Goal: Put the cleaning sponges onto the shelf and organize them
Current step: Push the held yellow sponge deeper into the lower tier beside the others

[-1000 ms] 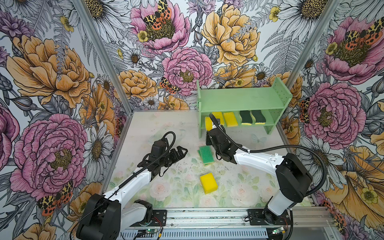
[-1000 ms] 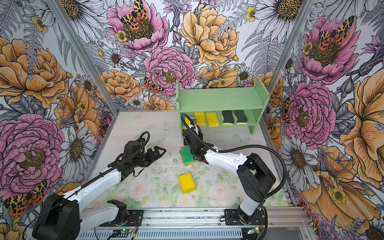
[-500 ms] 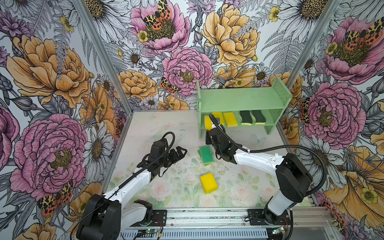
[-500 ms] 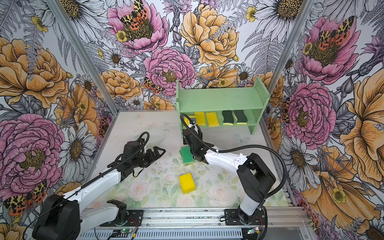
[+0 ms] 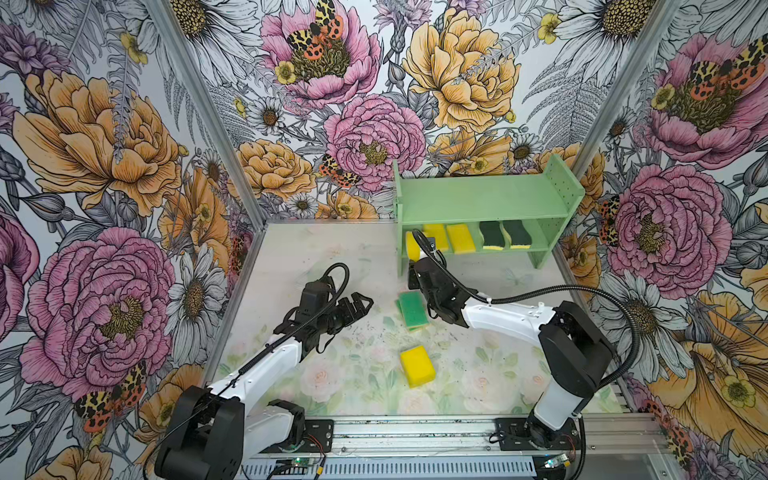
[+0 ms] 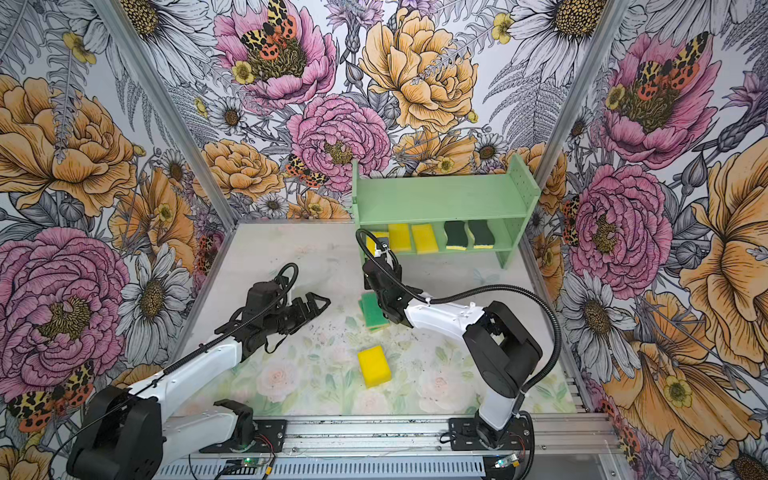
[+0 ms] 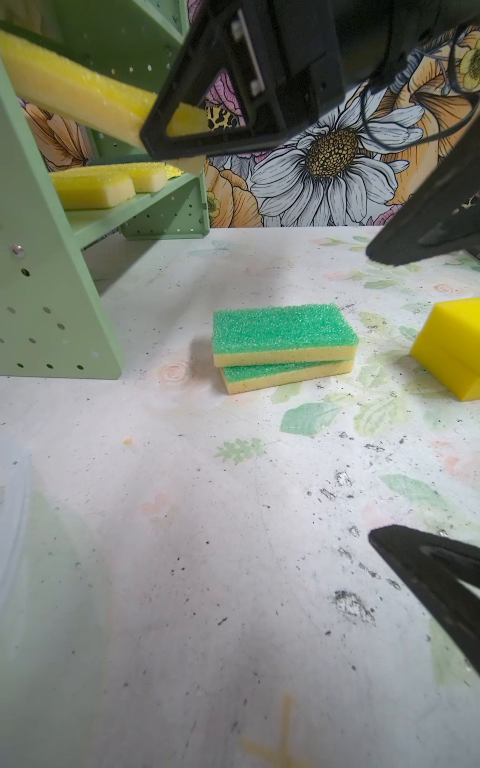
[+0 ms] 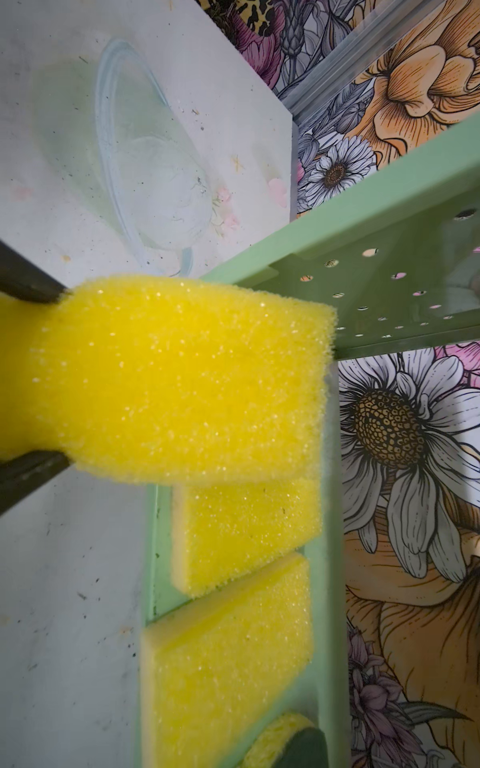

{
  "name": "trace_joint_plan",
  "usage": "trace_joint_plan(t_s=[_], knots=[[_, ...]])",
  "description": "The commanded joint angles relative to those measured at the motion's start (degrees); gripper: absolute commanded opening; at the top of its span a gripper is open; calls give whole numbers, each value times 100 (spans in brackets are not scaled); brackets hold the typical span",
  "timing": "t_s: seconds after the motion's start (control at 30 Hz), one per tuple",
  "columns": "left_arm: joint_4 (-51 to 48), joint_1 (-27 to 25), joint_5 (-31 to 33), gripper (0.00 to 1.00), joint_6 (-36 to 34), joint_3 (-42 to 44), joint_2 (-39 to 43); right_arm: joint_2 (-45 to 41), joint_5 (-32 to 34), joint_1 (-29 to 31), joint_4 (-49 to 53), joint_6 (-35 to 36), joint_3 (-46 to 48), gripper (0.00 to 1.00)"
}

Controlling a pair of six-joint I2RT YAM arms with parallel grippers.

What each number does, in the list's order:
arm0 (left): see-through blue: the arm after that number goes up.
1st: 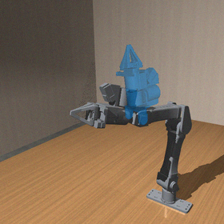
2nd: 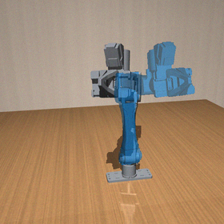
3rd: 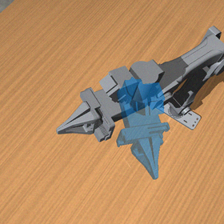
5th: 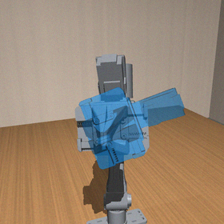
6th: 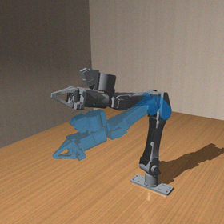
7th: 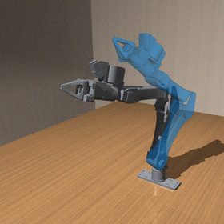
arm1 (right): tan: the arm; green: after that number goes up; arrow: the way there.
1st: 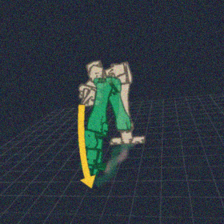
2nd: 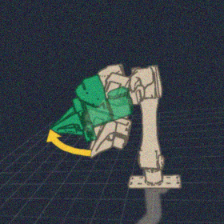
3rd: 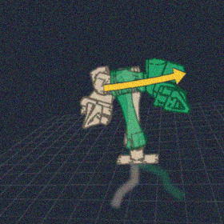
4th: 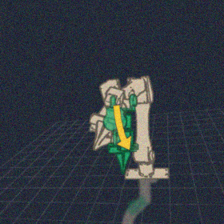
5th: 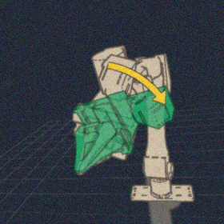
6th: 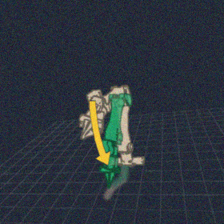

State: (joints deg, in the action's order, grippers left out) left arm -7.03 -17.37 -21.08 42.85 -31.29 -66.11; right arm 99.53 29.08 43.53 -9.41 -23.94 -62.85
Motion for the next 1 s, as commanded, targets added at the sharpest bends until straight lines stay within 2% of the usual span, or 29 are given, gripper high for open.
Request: trace_joint_plan(t_s=[0.0, 0.23, 0.57, 0.97], knots=[[44, 49, -125, 99, -266, -155, -68, 107, -19, -15, -354, 47, -104, 48], [60, 67, -143, 99, -264, -185, -95, 212, 6, -37, -470, 107, -177, 48], [144, 84, -118, 99, -267, -51, -17, 334, 6, -64, -1252, 80, 54, 49], [313, 107, -334, 99, -400, -146, -347, 688, 244, -94, -1677, 175, -154, 49]])
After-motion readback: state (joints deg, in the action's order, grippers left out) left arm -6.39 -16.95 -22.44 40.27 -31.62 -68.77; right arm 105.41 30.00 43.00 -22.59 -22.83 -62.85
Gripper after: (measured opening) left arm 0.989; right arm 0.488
